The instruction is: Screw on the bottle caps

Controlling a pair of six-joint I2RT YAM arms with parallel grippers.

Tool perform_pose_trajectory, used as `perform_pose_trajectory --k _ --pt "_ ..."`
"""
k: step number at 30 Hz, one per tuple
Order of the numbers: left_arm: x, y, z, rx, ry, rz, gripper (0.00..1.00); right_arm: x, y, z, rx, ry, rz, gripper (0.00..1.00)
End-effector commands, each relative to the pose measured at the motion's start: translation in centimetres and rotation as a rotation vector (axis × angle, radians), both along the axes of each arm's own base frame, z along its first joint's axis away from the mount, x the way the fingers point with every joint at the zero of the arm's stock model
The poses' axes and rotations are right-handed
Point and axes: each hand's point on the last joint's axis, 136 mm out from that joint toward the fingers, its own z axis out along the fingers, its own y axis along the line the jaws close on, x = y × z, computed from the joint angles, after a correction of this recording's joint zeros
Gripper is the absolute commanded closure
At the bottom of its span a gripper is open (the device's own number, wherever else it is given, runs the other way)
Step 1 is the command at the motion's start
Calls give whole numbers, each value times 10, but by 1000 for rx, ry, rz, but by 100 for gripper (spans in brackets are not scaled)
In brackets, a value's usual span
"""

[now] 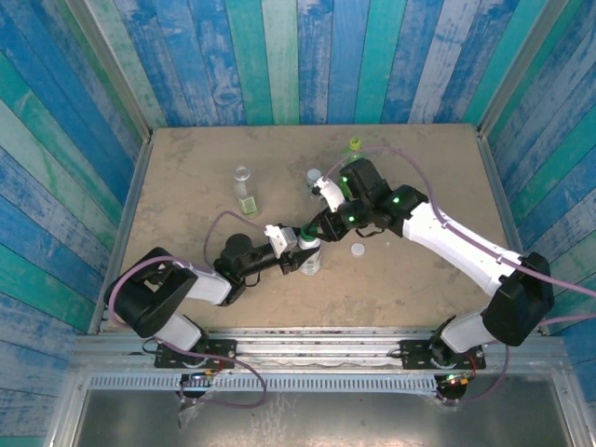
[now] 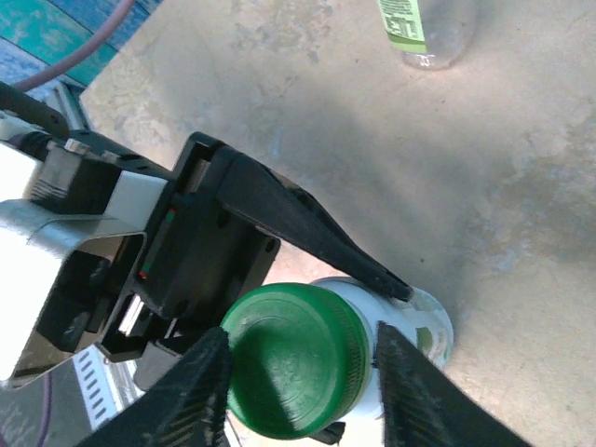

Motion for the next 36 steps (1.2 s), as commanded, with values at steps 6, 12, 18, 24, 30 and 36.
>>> perform_pose_trajectory --k 6,12,18,24,30,36 --pt "0 1 -14 45 40 5 45 -10 -29 -52 -230 58 -31 66" --pt "0 1 -14 46 39 7 45 -22 -40 -75 -352 77 -15 68" --pt "-1 0 -14 44 40 0 45 -21 -55 -99 -481 120 -69 68" --pt "-1 2 -14 48 39 7 45 -20 -54 -98 -471 133 -87 72" --pt "-1 2 -14 46 39 8 45 -37 -41 -81 -305 202 -63 75" --pt "-1 1 -13 42 38 6 45 -52 -36 -54 -182 211 -36 75"
